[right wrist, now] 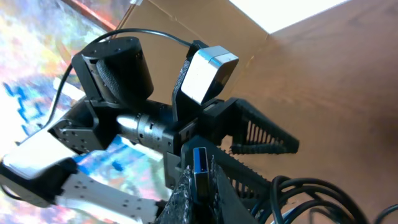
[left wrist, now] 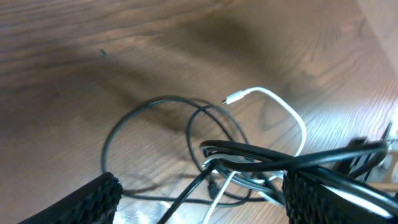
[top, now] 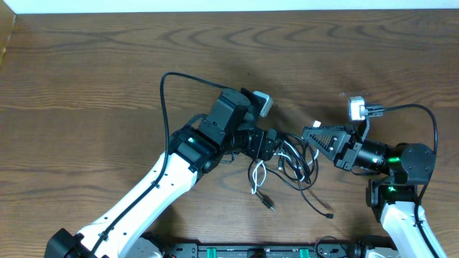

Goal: Untangle cables

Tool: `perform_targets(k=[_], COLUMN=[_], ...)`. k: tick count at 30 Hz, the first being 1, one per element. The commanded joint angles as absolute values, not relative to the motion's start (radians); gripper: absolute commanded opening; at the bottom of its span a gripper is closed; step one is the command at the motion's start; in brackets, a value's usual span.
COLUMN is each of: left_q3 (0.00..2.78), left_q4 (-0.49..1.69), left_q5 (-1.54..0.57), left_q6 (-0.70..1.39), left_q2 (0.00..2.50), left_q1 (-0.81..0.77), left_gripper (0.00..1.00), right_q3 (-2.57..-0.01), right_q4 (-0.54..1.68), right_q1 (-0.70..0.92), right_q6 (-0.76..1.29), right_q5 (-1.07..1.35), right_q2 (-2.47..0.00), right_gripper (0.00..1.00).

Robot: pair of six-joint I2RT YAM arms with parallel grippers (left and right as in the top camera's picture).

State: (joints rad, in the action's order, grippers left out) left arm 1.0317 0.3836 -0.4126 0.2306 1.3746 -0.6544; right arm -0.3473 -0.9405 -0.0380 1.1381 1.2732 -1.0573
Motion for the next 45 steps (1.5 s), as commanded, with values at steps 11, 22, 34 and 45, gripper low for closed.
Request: perform_targets(k=[11,22,34,45], left_q3=[1.037,1.037,1.037,1.037], left_q4=[0.548,0.399,0.343,0.353], left_q5=[-0.663,-0.707,-0.984,-1.044], left_q6=[-0.285,-0.285,-0.395,-0.331], left_q2=[1.380,1.381,1.458,1.502], left_q1=[-0.652,-0.652,-0.652,-0.611], left_gripper=[0.83,0.81,0.37,0.08], right_q3=[-0.357,-0.357,-0.357,-0.357], right_q4=[-0.954,-1.087,-1.190,-1.190], right_q1=[-0.041,-0.038,-0.038,-0.038], right_q6=[1.267,1.497,1.601,1.567], right_q5=[1.332,1.419,1.405,1.364], right_q2=[-1.087,-1.094,-1.094,-1.094], right_gripper=[0.01,0.01,0.02,0.09])
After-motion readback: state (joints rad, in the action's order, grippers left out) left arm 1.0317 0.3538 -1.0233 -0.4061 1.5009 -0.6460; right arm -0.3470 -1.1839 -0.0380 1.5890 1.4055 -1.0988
